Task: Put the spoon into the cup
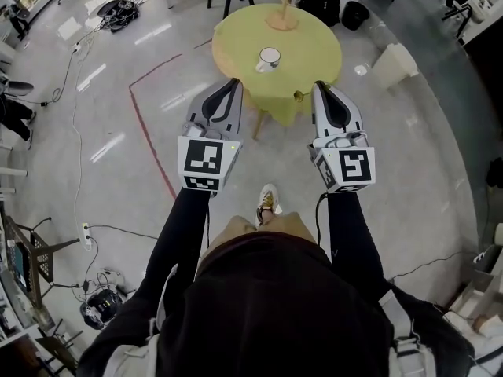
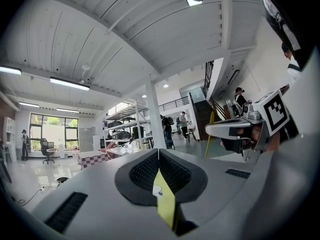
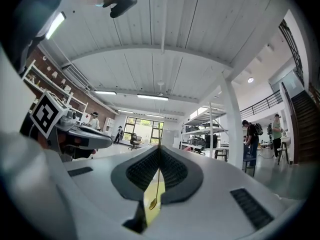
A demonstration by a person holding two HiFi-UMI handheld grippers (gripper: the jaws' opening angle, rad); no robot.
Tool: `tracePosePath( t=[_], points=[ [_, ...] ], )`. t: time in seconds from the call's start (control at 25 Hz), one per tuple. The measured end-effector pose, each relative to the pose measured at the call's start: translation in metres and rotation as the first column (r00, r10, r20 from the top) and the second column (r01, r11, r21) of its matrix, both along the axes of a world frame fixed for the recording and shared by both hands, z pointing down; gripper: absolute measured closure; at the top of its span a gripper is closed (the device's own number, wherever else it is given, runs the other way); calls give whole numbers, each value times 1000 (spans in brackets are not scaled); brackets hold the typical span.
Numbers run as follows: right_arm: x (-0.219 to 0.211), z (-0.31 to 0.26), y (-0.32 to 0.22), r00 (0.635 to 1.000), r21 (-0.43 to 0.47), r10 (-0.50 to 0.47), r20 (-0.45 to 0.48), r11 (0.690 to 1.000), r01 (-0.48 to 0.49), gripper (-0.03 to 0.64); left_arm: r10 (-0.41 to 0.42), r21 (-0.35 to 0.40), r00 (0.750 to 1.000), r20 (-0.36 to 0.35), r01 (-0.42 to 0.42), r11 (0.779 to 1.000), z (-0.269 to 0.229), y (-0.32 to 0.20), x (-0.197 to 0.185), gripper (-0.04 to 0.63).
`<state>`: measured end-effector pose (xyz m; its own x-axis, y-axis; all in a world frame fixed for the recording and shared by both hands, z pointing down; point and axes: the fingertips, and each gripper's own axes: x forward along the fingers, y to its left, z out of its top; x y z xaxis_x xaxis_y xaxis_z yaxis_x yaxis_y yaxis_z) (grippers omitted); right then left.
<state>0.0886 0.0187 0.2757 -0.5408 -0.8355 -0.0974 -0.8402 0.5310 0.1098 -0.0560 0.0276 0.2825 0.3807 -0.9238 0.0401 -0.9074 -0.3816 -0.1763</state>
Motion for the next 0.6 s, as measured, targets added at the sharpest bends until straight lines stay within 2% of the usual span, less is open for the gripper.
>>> tracePosePath(
  t=[0.28,0.6],
  points=[
    [9,4,-65,998,-10,-62,19,998,62,589,-47,-15,999,5,47,999,7,-60,13,574],
    [11,16,-109,993,-8,-110,45,994,110,589,-54,-30,998,41,56,998,16,-97,27,574]
  ],
)
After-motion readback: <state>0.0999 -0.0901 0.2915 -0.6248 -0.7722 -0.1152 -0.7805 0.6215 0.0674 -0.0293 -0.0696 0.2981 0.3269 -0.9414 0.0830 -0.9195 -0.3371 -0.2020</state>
